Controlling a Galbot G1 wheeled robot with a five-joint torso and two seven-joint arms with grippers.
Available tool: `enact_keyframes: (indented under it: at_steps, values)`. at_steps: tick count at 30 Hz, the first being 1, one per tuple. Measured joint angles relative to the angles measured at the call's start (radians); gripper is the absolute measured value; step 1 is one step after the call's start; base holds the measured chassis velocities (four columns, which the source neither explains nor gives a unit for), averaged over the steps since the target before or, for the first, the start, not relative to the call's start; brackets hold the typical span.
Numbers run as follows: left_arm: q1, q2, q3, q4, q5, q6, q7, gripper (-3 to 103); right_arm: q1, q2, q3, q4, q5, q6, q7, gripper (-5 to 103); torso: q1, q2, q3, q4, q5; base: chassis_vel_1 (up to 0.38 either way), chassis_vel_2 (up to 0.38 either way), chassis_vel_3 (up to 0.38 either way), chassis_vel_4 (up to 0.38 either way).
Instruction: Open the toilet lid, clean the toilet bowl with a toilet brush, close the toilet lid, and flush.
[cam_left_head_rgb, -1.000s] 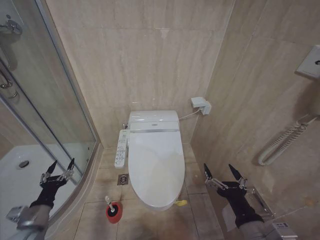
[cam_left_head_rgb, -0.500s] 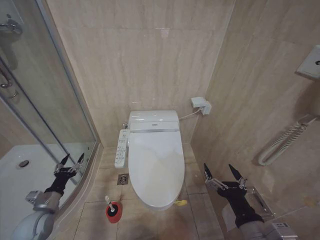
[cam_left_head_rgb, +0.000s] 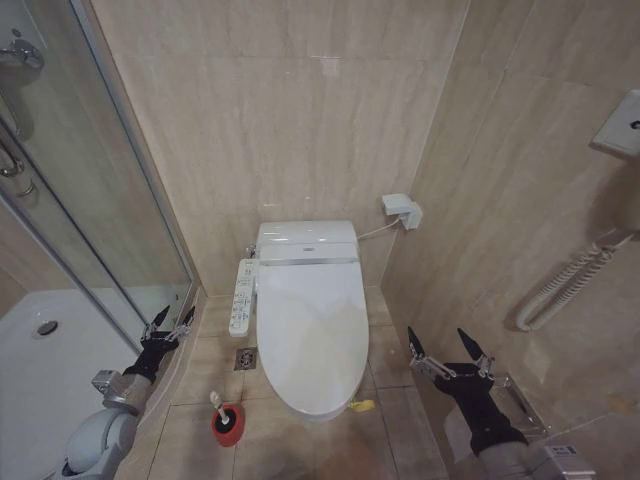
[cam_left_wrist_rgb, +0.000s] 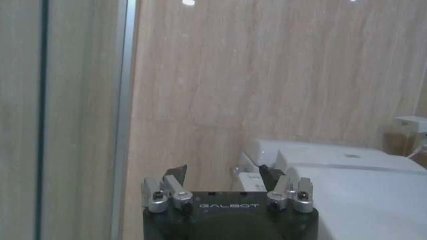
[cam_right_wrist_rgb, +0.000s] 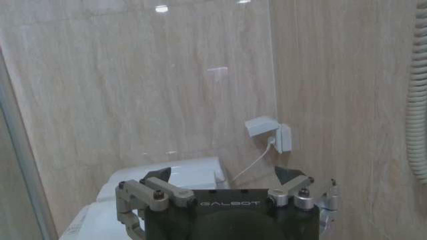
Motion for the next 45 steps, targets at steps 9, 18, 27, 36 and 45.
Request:
enact_keyframes:
  at_steps: [9, 18, 27, 36, 45]
  values:
    - [-0.086, 0.060, 0.014, 0.097, -0.005, -0.030, 0.020, 74, 0.000, 0.000, 0.000, 0.000, 0.000, 0.000, 0.000, 100, 0.000, 0.000, 0.000, -0.0002, 0.0004, 0.000, 0.000, 0.000, 0.000]
    - [-0.211, 0.074, 0.100, 0.213, -0.018, -0.055, 0.046, 69, 0.000, 0.000, 0.000, 0.000, 0.000, 0.000, 0.000, 100, 0.000, 0.000, 0.000, -0.0002, 0.0004, 0.000, 0.000, 0.000, 0.000]
    - [-0.340, 0.085, 0.192, 0.333, -0.027, -0.072, 0.073, 61, 0.000, 0.000, 0.000, 0.000, 0.000, 0.000, 0.000, 100, 0.000, 0.000, 0.000, -0.0001, 0.0005, 0.000, 0.000, 0.000, 0.000]
    - [-0.473, 0.086, 0.268, 0.475, -0.025, -0.098, 0.095, 50, 0.000, 0.000, 0.000, 0.000, 0.000, 0.000, 0.000, 100, 0.000, 0.000, 0.000, -0.0001, 0.0006, 0.000, 0.000, 0.000, 0.000]
    - [-0.585, 0.061, 0.313, 0.622, -0.011, -0.144, 0.127, 42, 0.000, 0.000, 0.000, 0.000, 0.000, 0.000, 0.000, 100, 0.000, 0.000, 0.000, 0.0000, 0.0004, 0.000, 0.000, 0.000, 0.000]
